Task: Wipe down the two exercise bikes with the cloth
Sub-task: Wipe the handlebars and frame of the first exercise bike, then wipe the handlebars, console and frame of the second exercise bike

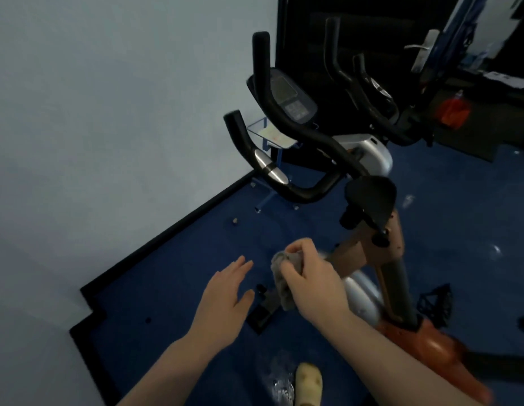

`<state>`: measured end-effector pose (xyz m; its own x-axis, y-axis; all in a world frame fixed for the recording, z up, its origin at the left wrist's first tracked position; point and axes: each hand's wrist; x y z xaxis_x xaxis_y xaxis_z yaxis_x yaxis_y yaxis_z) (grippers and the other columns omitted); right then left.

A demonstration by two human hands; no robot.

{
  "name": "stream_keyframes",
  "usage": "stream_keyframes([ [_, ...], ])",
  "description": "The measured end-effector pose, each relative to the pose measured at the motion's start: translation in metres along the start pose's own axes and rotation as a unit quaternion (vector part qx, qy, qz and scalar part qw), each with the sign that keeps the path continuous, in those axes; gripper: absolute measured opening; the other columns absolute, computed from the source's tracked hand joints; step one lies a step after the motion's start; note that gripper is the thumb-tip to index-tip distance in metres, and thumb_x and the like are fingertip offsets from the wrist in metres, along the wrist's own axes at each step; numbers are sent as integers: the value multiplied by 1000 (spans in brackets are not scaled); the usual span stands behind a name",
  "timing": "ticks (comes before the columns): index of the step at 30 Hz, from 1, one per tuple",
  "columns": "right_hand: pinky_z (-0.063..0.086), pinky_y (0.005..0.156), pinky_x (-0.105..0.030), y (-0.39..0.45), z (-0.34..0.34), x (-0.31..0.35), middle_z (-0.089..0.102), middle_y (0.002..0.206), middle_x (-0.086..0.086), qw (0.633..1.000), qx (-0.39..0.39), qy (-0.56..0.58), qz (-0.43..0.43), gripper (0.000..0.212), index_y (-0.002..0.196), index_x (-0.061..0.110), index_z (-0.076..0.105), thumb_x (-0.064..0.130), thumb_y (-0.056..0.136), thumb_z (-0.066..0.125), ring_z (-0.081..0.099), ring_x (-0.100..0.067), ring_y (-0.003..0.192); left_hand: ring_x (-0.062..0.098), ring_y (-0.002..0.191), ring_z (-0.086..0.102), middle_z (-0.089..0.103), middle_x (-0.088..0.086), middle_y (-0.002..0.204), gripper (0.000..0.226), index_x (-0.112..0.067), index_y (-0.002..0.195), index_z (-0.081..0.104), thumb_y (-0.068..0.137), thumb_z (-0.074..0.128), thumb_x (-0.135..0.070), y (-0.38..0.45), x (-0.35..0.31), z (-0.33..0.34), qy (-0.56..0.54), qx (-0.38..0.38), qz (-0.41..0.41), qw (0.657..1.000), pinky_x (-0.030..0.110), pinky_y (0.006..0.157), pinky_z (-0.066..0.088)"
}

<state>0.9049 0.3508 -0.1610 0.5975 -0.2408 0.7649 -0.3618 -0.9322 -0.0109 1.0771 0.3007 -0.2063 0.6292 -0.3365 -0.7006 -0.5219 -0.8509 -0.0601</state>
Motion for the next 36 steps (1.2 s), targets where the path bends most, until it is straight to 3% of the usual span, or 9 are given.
stream_keyframes([
  [5, 44, 75, -24, -55, 22, -38, 53, 104, 6, 997, 10, -31, 69, 35, 110, 37, 43, 42, 82, 64, 53, -11, 93, 6, 142, 21, 23, -8, 157, 51, -26, 145, 35, 97, 50, -24, -28, 7, 29, 6, 93, -5, 996, 23, 117, 11],
  [8, 43, 78, -22, -83, 24, -61, 54, 109, 8, 991, 55, -17, 117, 43, 113, 35, 45, 40, 79, 71, 53, -8, 99, 6, 142, 22, 24, -7, 157, 50, -25, 145, 36, 97, 49, -26, -40, 4, 49, 19, 146, 4, 989, 23, 117, 11],
  [11, 46, 80, -24, -108, 19, -84, 61, 108, 5, 985, 84, -28, 145, 34, 111, 32, 53, 43, 82, 67, 55, -10, 97, 7, 143, 21, 23, -7, 157, 49, -26, 145, 35, 98, 47, -27, -46, -3, 69, 41, 195, 14, 980, 24, 117, 11],
  [15, 41, 91, -26, -142, 4, -118, 62, 118, 4, 980, 63, -82, 172, 32, 123, 27, 59, 40, 95, 52, 53, -15, 112, 9, 143, 22, 22, -6, 158, 48, -26, 145, 35, 98, 45, -30, -51, -21, 98, 65, 251, 28, 965, 25, 116, 13],
  [17, 41, 90, -27, -161, -9, -136, 58, 117, 1, 975, 43, -103, 192, 31, 123, 23, 61, 36, 98, 46, 54, -17, 111, 11, 143, 22, 22, -6, 158, 47, -26, 145, 35, 99, 44, -31, -54, -35, 116, 74, 280, 39, 956, 24, 115, 14],
  [21, 40, 82, -22, -206, -40, -170, 41, 105, 4, 963, -5, -122, 241, 29, 121, 24, 61, 33, 99, 45, 52, -13, 89, 13, 143, 22, 23, -6, 158, 47, -26, 145, 36, 98, 43, -31, -62, -76, 158, 95, 330, 80, 936, 28, 117, 16],
  [28, 48, 68, -34, -299, -117, -229, 57, 101, 4, 925, -47, -194, 322, 9, 98, 22, 55, 26, 94, 48, 58, -19, 84, 16, 143, 23, 25, -7, 157, 45, -29, 142, 39, 98, 45, -33, -95, -169, 257, 115, 367, 146, 911, 32, 117, 18],
  [36, 45, 70, -29, -403, -216, -306, 60, 105, 7, 910, -95, -206, 348, 11, 101, 24, 56, 30, 95, 48, 57, -16, 92, 16, 142, 26, 28, -7, 156, 46, -27, 141, 42, 96, 48, -35, -160, -276, 372, 119, 411, 200, 881, 31, 115, 21],
])
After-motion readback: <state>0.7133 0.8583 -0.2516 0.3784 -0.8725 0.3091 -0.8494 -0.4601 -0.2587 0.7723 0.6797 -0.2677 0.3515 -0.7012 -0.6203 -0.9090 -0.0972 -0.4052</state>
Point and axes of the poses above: each hand's wrist, its own y-axis towards the middle knuckle, its own z-axis out of the palm, x = y × z
